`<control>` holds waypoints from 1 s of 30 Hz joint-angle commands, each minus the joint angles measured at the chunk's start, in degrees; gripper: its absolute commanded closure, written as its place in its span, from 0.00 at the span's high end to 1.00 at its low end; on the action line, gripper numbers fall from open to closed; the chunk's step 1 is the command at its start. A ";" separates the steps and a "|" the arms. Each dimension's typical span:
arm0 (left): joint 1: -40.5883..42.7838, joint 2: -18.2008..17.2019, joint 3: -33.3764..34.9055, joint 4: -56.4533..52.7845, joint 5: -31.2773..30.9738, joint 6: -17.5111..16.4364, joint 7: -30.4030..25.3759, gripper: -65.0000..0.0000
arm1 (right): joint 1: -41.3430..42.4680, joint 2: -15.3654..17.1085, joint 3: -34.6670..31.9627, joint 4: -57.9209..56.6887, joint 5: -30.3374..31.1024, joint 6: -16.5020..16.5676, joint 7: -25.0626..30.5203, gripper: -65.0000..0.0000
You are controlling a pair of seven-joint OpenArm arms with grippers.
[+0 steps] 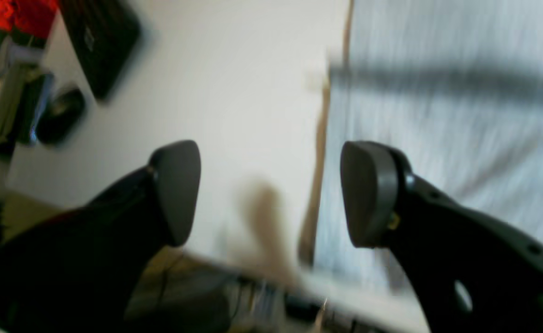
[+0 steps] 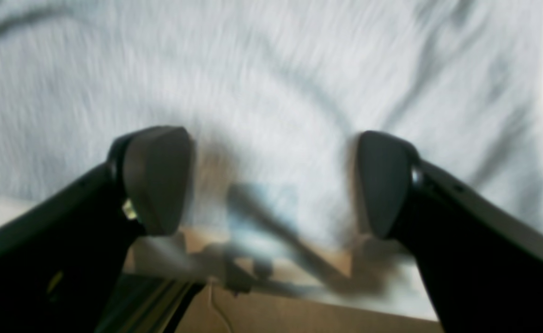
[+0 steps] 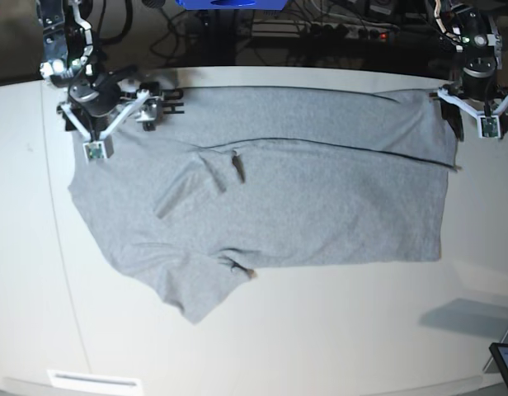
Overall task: Fold the T-shirt properly
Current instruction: 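Open both grippers and move them to the shirt's side edges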
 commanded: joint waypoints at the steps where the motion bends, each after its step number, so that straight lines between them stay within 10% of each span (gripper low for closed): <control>1: 0.18 -1.34 -0.79 1.36 -0.23 0.80 0.66 0.69 | -0.41 0.27 1.44 1.08 -0.29 -0.10 0.45 0.84; 9: -3.69 -1.87 -0.79 1.09 -0.50 0.80 2.16 0.69 | 4.16 0.80 10.41 1.00 -0.20 0.86 1.95 0.85; 18: -13.36 -7.32 -0.70 0.13 -0.41 -3.51 13.15 0.69 | 29.13 3.08 18.85 -4.89 -0.64 21.52 -12.65 0.85; 30: -18.28 -8.11 1.14 -4.45 7.33 -7.46 16.75 0.69 | 49.52 5.46 13.66 -40.50 -0.29 31.28 -9.57 0.85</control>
